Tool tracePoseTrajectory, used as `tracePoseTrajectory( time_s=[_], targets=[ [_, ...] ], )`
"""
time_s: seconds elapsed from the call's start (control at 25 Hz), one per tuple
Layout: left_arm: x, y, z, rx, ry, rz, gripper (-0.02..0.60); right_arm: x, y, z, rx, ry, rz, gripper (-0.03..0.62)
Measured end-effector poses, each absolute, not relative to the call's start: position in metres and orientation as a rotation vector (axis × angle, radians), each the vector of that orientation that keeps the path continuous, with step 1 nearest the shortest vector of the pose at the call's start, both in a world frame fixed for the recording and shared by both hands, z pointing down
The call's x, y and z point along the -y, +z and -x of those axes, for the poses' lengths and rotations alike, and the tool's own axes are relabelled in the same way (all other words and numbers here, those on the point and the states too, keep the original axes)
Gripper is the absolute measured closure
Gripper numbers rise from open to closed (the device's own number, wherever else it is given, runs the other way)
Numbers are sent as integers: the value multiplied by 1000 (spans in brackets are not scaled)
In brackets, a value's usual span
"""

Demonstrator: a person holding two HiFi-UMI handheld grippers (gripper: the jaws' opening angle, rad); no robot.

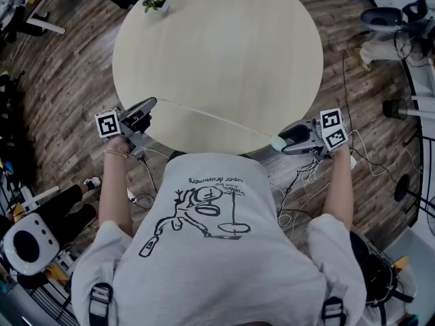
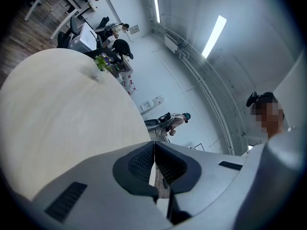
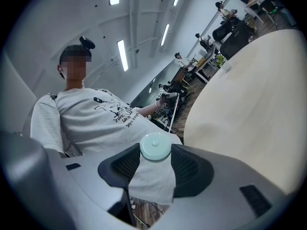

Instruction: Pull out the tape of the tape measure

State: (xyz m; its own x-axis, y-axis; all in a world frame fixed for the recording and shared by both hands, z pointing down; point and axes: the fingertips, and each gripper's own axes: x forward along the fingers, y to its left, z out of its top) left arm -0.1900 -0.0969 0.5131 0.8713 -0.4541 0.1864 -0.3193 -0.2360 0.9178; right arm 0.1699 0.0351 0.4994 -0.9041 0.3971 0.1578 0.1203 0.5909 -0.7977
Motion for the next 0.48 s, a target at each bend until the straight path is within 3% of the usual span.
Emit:
tracePoseTrajectory(
  time_s=[0.48],
  targets=[
    [104,525,202,612,-167,-1779,558,-22,510,-171,2491,1209,333,381]
  ],
)
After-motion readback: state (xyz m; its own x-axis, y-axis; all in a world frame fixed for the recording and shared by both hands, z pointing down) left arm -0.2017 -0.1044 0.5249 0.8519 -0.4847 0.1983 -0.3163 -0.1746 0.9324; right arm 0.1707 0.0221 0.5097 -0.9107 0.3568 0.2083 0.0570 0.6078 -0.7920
